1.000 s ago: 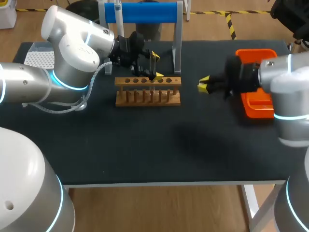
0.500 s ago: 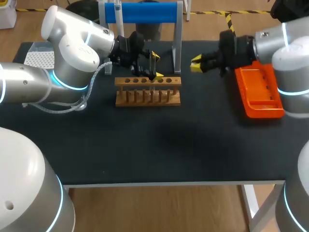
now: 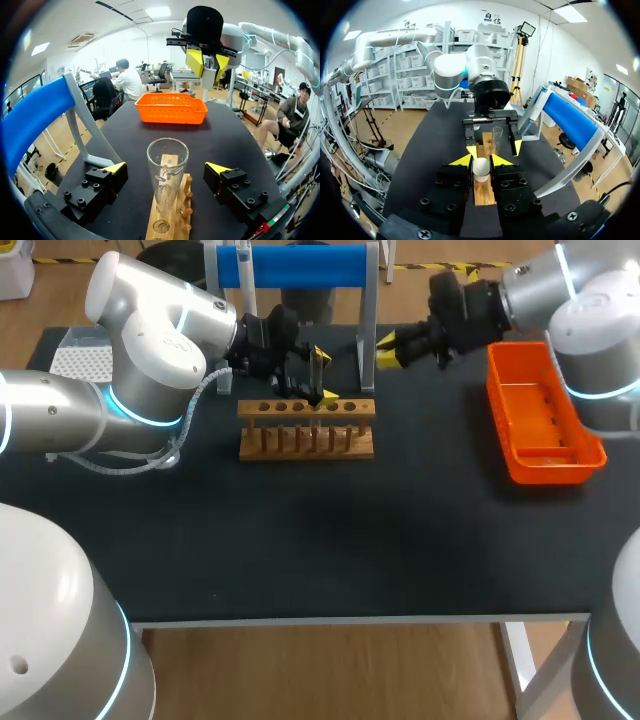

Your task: Invert the test tube, pick up the pipette, mount the tip to pipette, aspirate from beaker and dispense into the tube, eject the tip, return the pipette, and cap with the stopper.

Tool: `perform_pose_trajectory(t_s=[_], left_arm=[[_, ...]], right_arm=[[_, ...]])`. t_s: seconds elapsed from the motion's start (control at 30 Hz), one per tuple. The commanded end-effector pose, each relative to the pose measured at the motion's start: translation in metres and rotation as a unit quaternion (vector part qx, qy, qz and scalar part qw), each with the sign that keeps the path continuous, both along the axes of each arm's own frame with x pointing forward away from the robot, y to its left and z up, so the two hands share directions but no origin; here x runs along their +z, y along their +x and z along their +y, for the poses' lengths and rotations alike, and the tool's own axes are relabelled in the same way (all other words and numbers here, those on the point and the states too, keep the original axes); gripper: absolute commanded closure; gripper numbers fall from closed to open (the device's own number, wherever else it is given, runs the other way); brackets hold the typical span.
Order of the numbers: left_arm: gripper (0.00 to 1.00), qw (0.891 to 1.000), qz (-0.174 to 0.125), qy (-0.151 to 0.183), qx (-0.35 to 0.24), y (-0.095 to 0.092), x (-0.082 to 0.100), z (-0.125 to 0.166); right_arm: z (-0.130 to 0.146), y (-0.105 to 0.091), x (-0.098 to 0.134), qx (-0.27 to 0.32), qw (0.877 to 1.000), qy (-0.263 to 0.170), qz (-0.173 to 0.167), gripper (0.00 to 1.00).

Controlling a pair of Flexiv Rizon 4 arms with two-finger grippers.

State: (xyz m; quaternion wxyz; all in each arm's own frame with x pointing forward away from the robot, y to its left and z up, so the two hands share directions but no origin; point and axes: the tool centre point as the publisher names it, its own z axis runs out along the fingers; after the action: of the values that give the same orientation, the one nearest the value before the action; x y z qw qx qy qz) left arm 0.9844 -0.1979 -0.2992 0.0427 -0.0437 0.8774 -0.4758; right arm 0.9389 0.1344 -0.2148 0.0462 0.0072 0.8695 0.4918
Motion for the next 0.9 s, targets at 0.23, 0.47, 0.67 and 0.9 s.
perform_pose_trajectory(t_s=[0.23,0.47,0.67,0.9], left_arm=[[0.00,1.000,0.001,0.001,-0.002,0.001,0.001,0.000],[0.00,1.000,0.001,0.001,-0.002,0.001,0.001,0.000],[0.00,1.000,0.001,0.001,-0.002,0.001,0.001,0.000],[0.00,1.000,0.001,0.001,-0.002,0.001,0.001,0.000]], right_arm=[[0.022,0.011,0.006,0.027,0.999,-0.016,0.012,1.00],[0.036,0.015,0.005,0.035,0.999,-0.026,0.016,1.00],[0.045,0.019,0.006,0.038,0.999,-0.027,0.019,1.00],[0.055,0.023,0.008,0.043,0.999,-0.025,0.021,1.00]])
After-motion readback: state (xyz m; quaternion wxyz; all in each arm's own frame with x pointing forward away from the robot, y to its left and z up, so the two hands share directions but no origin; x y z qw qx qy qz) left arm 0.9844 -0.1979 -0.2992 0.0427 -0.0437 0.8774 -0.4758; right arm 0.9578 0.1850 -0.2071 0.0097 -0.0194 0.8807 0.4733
